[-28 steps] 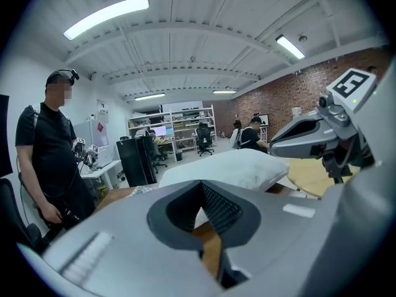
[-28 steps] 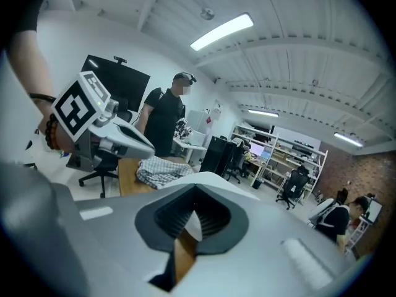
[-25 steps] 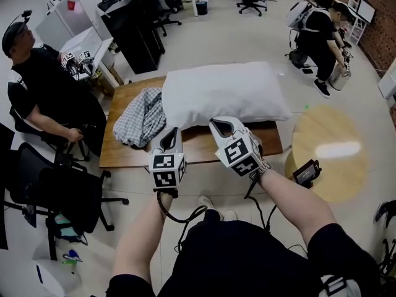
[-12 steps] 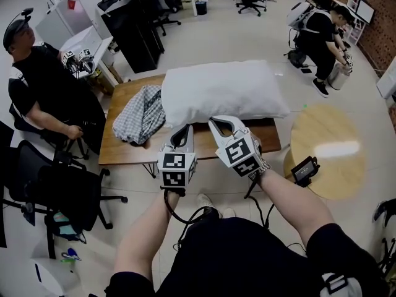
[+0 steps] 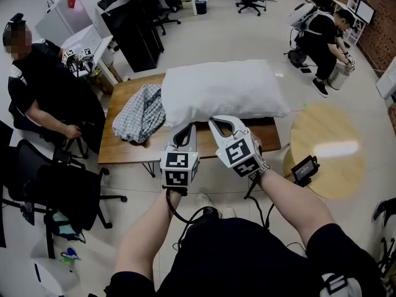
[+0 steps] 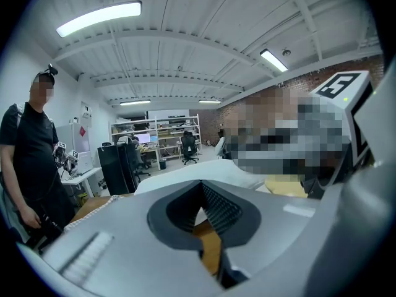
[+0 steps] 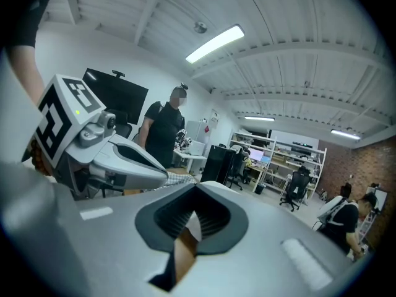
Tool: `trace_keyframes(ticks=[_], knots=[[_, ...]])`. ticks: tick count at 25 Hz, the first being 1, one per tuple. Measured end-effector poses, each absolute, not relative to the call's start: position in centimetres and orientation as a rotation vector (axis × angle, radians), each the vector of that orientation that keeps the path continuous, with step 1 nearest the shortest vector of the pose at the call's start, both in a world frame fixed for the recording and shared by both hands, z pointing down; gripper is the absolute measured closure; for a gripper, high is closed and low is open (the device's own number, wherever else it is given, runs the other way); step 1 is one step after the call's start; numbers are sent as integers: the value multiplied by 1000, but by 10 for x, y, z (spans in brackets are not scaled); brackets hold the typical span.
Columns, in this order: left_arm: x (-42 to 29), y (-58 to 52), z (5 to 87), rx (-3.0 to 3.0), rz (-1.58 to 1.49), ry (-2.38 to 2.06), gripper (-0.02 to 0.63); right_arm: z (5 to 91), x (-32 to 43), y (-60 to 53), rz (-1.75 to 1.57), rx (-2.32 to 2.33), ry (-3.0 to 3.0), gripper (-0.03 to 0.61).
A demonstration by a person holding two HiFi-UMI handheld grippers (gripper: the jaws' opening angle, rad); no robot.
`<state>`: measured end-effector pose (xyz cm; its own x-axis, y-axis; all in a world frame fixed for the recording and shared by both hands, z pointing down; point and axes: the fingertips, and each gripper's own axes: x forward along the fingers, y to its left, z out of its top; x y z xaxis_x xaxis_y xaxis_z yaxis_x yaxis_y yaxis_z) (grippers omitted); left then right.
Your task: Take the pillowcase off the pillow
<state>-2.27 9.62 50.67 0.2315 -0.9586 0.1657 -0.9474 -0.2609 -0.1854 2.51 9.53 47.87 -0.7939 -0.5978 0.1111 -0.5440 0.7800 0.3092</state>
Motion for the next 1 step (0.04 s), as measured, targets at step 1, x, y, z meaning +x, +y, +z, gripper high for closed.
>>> trace_keyframes(ticks=[1], knots=[[-26, 94, 505, -2430, -382, 1880, 609, 477, 21, 93, -392, 901, -2767, 578]])
